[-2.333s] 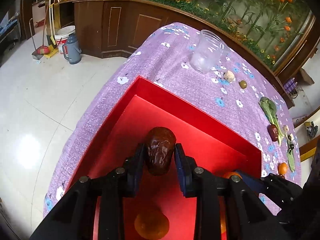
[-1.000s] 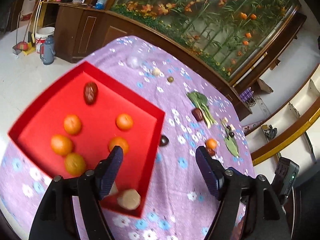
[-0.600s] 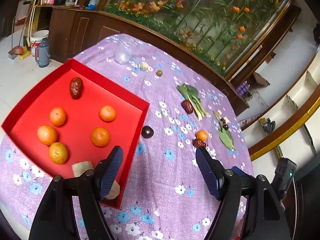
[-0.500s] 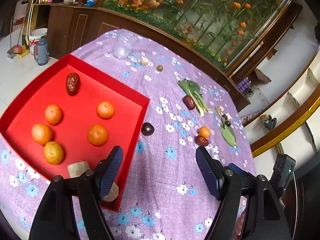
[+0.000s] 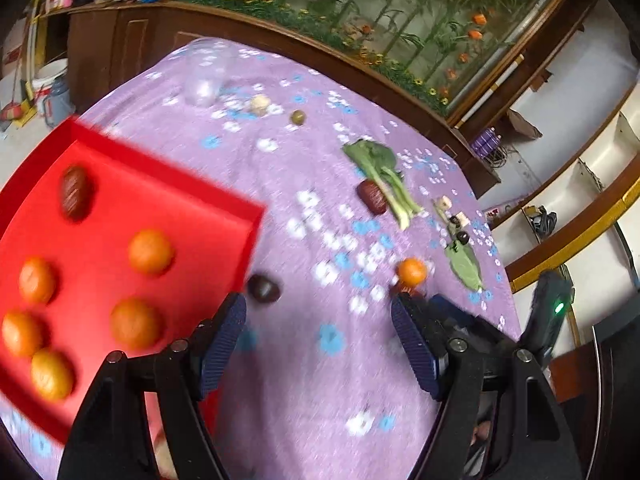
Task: Organize fruits
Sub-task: 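Move both grippers back toward the remaining red dates on the cloth, then grasp a red date with the left gripper while the right gripper grasps another date, then carry both dates into the red tray and open both grippers, then move both grippers back toward the last orange and dark plum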
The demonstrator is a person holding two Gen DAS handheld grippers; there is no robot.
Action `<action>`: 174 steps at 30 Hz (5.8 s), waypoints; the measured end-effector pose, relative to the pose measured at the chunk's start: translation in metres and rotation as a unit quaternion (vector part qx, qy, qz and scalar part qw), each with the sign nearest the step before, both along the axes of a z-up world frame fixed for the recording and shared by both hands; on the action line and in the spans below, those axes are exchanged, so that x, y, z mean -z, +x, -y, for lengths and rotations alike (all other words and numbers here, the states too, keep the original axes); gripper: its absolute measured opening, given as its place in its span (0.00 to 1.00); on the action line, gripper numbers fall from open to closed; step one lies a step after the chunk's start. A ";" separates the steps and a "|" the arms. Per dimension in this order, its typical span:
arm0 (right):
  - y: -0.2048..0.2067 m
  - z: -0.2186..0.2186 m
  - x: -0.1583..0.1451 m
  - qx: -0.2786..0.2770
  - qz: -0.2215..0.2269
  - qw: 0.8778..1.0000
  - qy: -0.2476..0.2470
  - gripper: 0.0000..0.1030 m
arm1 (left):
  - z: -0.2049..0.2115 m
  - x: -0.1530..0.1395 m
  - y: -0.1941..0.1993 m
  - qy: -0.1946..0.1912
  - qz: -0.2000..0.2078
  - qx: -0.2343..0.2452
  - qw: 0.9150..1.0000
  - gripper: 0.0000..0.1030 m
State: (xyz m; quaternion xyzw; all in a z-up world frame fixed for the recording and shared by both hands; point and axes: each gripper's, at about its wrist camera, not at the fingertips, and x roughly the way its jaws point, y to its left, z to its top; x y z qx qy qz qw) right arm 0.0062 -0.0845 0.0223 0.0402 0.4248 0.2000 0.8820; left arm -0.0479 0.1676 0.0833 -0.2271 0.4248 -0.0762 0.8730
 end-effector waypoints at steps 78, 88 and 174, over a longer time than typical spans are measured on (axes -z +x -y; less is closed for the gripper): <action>-0.019 0.000 0.014 -0.010 -0.007 1.000 0.013 0.48 | 0.078 0.052 0.087 0.079 -0.028 0.055 0.995 0.28; -0.043 0.000 -0.005 -0.018 -0.002 0.999 0.047 0.48 | 0.050 0.020 0.028 0.011 0.014 0.030 0.999 0.28; -0.088 -0.135 -0.027 -0.096 0.011 0.995 0.033 0.70 | -0.044 -0.026 -0.108 0.211 0.093 -0.170 0.958 0.76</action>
